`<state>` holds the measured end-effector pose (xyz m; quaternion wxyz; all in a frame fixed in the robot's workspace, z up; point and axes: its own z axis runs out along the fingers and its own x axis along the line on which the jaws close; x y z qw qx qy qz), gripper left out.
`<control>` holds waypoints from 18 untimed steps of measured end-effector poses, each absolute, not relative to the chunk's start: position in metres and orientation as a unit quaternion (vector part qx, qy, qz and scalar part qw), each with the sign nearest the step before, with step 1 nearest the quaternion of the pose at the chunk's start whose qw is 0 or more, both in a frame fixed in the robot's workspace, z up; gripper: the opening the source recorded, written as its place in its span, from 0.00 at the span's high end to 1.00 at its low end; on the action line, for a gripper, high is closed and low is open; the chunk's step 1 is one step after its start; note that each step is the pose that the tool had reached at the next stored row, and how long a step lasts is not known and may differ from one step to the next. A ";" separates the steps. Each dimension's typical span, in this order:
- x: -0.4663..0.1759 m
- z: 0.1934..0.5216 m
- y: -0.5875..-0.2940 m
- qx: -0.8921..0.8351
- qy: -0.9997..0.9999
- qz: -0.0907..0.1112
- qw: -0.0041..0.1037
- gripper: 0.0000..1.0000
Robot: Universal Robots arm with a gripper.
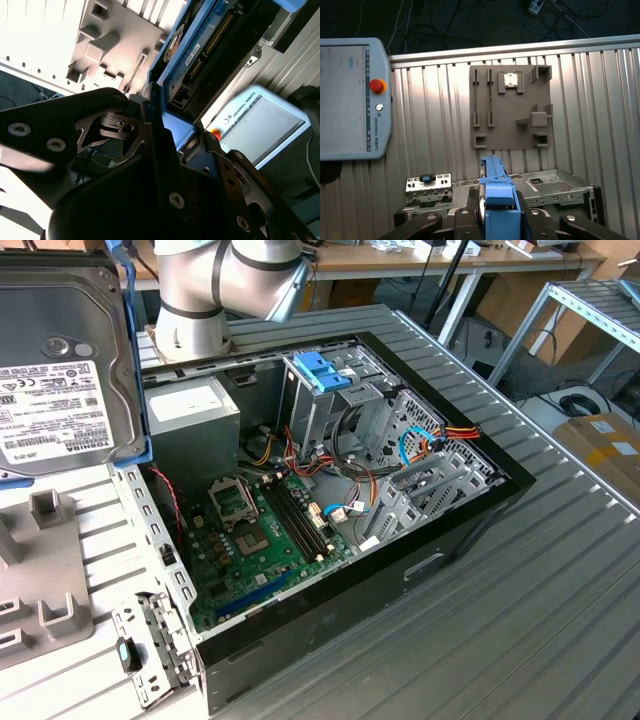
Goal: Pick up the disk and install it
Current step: 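Pick up the disk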
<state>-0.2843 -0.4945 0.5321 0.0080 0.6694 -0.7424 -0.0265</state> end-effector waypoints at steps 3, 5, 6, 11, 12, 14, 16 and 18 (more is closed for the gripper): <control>-0.281 0.530 -0.496 0.669 -0.742 -0.027 0.008 0.63; -0.281 0.530 -0.496 0.669 -0.742 -0.026 0.008 0.63; -0.281 0.530 -0.496 0.669 -0.742 -0.026 0.008 0.63; -0.281 0.530 -0.496 0.669 -0.742 -0.026 0.008 0.63; -0.281 0.530 -0.496 0.669 -0.742 -0.026 0.008 0.63; -0.279 0.530 -0.496 0.669 -0.742 -0.026 0.008 0.63; -0.278 0.530 -0.496 0.669 -0.742 -0.026 0.008 0.63; -0.276 0.529 -0.496 0.669 -0.742 -0.026 0.008 0.63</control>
